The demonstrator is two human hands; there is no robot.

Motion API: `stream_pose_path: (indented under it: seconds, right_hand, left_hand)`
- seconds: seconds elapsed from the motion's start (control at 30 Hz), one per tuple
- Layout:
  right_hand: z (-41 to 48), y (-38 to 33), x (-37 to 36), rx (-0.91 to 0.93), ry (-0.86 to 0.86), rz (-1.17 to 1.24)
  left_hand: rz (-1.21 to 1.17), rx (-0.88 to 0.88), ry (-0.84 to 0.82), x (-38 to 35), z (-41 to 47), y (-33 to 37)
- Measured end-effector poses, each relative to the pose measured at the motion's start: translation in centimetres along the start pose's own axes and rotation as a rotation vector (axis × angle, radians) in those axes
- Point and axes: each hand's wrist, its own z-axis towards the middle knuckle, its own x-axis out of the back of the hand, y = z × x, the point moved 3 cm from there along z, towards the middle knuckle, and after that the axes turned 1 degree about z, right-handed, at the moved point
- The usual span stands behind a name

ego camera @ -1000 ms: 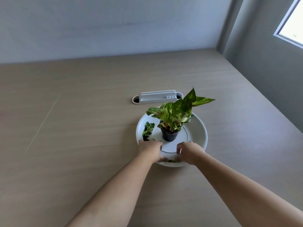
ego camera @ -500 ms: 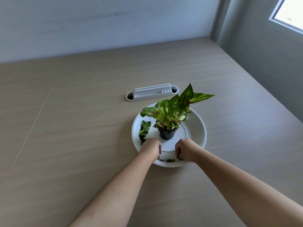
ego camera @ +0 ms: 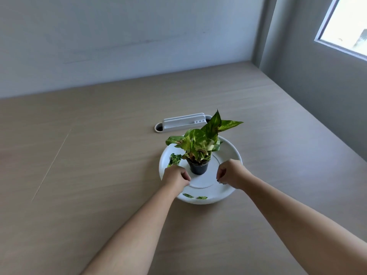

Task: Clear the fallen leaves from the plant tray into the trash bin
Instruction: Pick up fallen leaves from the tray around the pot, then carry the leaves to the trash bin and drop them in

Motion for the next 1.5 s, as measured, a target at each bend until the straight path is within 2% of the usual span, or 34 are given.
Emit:
stream_pose_path:
  seconds: [0.13, 0.27, 0.57, 0.77, 0.93, 1.17, 1.4, 1.5]
  right_hand:
    - [-3.6, 4.0, 3.9, -0.02, 0.091, 0.059]
    - [-9.5, 11.6, 9.4, -0.138, 0.183, 0.074]
    - [-31.9, 34.3, 20.0, -0.553, 0.527, 0.187]
    - [-46.6, 45.7, 19.2, -0.838, 0.719, 0.336]
    - [-51.8, 51.9, 13.7, -1.037, 0.79, 0.489]
    - [-50.8, 59.3, 3.2, -1.194, 0.746, 0.627]
    - [-49.1, 64.3, 0.8, -1.258, 0.908, 0.69]
    - [-49.4, 64.6, 1.0, -1.258, 0.893, 0.693]
  left_hand:
    - [-0.035, -0.047, -0.026, -2.5, -2.3, 4.6]
    - [-0.012, -0.188, -0.104, -7.5, -4.7, 12.9]
    - [0.059, -0.621, -0.421, -27.0, -16.2, 36.9]
    - [0.246, -0.911, -0.615, -39.7, -25.3, 46.3]
    - [0.384, -0.992, -0.79, -48.3, -29.1, 46.9]
    - [0.598, -0.886, -0.958, -59.7, -27.5, 39.9]
    - [0.528, -0.861, -1.002, -66.9, -28.2, 40.4]
    - [0.53, -0.911, -1.022, -67.8, -29.0, 41.5]
